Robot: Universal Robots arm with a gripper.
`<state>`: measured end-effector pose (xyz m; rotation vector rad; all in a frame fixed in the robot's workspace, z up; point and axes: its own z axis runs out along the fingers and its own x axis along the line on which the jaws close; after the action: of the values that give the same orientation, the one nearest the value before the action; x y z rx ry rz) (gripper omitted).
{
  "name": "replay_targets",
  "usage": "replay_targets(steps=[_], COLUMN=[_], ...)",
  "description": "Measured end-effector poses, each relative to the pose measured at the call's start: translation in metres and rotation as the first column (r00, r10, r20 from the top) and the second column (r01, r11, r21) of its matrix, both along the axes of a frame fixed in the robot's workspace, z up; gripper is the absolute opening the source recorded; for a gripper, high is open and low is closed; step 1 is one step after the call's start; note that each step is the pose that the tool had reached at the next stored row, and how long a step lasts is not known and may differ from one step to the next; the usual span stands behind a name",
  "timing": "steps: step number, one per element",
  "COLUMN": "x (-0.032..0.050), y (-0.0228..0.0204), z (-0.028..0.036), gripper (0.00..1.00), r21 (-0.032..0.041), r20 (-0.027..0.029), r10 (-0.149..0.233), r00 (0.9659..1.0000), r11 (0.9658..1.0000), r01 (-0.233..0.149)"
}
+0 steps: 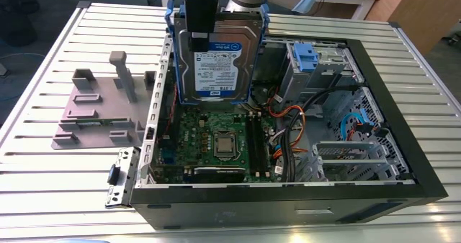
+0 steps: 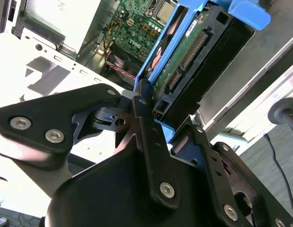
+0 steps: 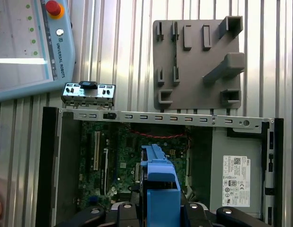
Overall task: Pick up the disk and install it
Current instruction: 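Insert the disk into the insertion slot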
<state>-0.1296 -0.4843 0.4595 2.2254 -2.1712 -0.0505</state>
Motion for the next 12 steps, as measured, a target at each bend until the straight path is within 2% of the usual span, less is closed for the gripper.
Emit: replay_targets(steps=[12], x=[0.0000], y=[-0.0044], z=[-0.0002], gripper=[0.37], r21=[-0.0005], r20=[0.0000], r10=[0.000], r00=[1.0000], r11=[1.0000], r01=[0.000])
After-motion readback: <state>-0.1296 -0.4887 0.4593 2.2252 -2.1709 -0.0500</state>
